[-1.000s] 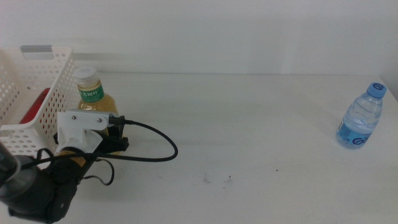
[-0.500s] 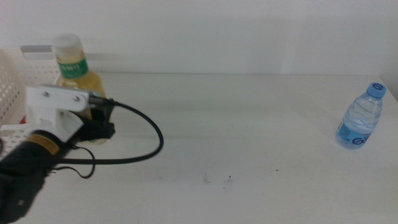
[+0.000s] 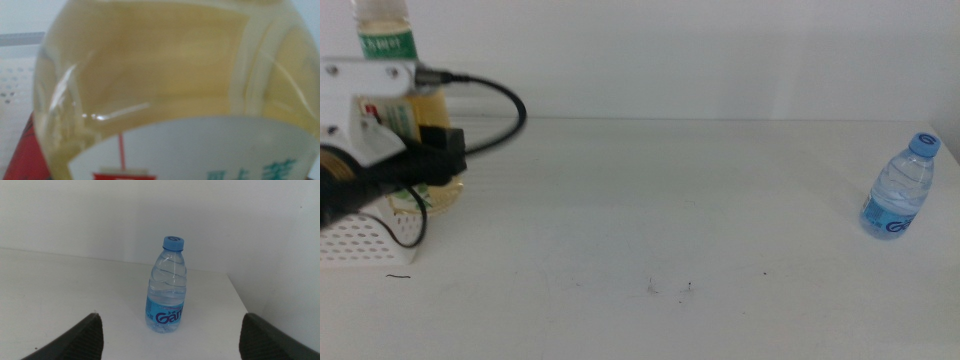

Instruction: Use arms to grab the bottles and put them into the dustbin to the left of the table.

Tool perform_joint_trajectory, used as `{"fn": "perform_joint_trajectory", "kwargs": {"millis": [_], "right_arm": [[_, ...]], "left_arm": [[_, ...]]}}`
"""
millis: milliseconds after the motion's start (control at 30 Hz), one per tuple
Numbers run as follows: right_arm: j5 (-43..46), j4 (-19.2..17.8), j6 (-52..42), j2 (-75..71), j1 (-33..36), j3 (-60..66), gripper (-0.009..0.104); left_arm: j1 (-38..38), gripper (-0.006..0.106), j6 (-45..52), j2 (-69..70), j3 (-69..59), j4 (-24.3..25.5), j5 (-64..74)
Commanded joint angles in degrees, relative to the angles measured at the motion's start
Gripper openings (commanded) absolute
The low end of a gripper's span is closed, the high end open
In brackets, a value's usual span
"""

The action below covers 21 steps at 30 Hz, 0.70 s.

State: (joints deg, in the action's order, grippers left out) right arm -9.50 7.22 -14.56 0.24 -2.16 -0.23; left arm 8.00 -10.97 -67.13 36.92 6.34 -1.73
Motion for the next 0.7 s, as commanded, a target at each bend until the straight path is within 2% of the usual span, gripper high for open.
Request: {"fn": "perform_joint_trajectory", "kwargs": {"millis": [0, 133, 300, 500, 667], "right_arm": [[0.51, -0.41, -0.48, -0.24, -0.18, 0.23, 0.093], [0.51, -0.41, -0.48, -0.24, -0.18, 0.23, 0.093], [0.51, -0.41, -0.48, -0.24, -0.18, 0.23, 0.093], [0.51, -0.41, -0.48, -0.24, -0.18, 0.23, 0.093], [0.51, -0.41, -0.48, -0.24, -0.18, 0.23, 0.093]], "left_arm": [[0.09, 0.026, -1.06, 1.79, 4.25, -0.17, 4.42], [0.09, 0.026, -0.11, 1.79, 11.35, -0.99, 18.25], [-0.55, 0.026, 8.65, 1.42, 20.10, -5.61, 29.95], [-4.99, 0.026, 18.86, -3.76, 31.09, -13.42, 41.29], [-8.70, 0.026, 23.46, -9.94, 39.46, -15.36, 49.15]]}}
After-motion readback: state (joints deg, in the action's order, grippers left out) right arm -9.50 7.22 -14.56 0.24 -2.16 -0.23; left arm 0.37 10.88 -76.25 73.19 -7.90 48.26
